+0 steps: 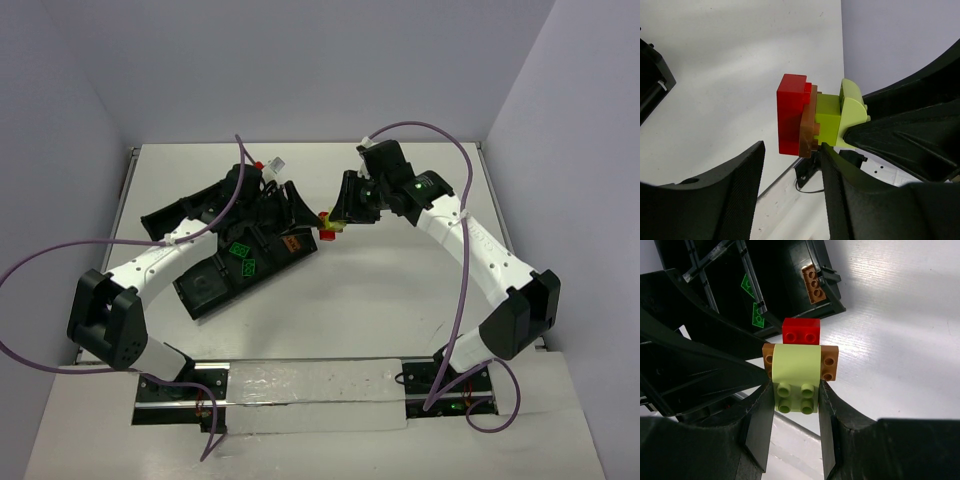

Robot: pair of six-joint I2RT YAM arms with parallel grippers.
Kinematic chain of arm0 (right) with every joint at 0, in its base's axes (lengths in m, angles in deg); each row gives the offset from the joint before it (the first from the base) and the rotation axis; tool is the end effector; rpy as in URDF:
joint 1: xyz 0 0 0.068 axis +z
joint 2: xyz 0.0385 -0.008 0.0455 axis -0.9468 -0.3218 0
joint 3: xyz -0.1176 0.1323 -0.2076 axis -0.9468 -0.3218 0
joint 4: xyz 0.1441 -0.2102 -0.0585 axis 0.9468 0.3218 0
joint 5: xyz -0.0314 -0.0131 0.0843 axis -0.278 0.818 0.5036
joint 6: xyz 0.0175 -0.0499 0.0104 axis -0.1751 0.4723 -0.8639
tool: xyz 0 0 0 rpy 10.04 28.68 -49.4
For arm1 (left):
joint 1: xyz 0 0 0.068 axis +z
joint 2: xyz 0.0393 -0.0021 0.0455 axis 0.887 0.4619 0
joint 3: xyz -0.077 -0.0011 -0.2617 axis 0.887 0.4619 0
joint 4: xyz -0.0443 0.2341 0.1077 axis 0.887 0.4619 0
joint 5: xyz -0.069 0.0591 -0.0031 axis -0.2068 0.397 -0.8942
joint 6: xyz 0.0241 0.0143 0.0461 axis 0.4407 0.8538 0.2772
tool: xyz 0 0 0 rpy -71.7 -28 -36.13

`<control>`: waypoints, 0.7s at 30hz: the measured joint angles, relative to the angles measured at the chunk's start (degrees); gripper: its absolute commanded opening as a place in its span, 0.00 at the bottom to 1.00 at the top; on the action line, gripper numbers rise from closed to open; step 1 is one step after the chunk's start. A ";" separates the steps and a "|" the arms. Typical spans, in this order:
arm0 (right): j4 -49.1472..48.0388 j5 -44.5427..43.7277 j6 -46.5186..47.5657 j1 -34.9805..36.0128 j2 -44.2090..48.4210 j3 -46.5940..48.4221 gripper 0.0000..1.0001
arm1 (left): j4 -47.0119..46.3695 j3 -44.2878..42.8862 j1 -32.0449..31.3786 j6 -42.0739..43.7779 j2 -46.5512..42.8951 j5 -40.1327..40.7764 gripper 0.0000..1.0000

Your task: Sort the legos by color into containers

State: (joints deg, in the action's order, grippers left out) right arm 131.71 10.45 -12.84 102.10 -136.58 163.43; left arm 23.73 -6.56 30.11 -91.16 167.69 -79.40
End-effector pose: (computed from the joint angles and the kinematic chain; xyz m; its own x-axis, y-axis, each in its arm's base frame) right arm 0.2694 0.1691 0.3579 -0.8444 0.0987 -0.5265 -0.2066 0.8468 0.4901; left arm 0.2772 -0.1953 0.2933 -0.9083 -0.2489 -0.3362 0.1528 0.5508 -0.8206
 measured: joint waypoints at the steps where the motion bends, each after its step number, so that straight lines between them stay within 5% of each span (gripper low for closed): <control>1: 0.00 0.00 0.00 0.00 0.08 0.00 0.00 | -0.01 0.00 -0.04 -0.06 0.00 0.00 0.62; 16: -0.09 -0.04 0.00 0.00 1.30 -0.13 0.00 | -2.13 -0.07 -0.22 -0.91 -0.03 -0.44 0.44; 21: -0.07 -0.02 -0.02 0.00 1.36 -0.13 0.00 | -3.20 -0.07 -0.27 -1.25 -0.07 -0.72 0.51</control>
State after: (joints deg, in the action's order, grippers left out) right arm 131.64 10.43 -12.86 102.10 -135.21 163.30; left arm 20.53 -6.63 29.85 -92.41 167.62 -80.12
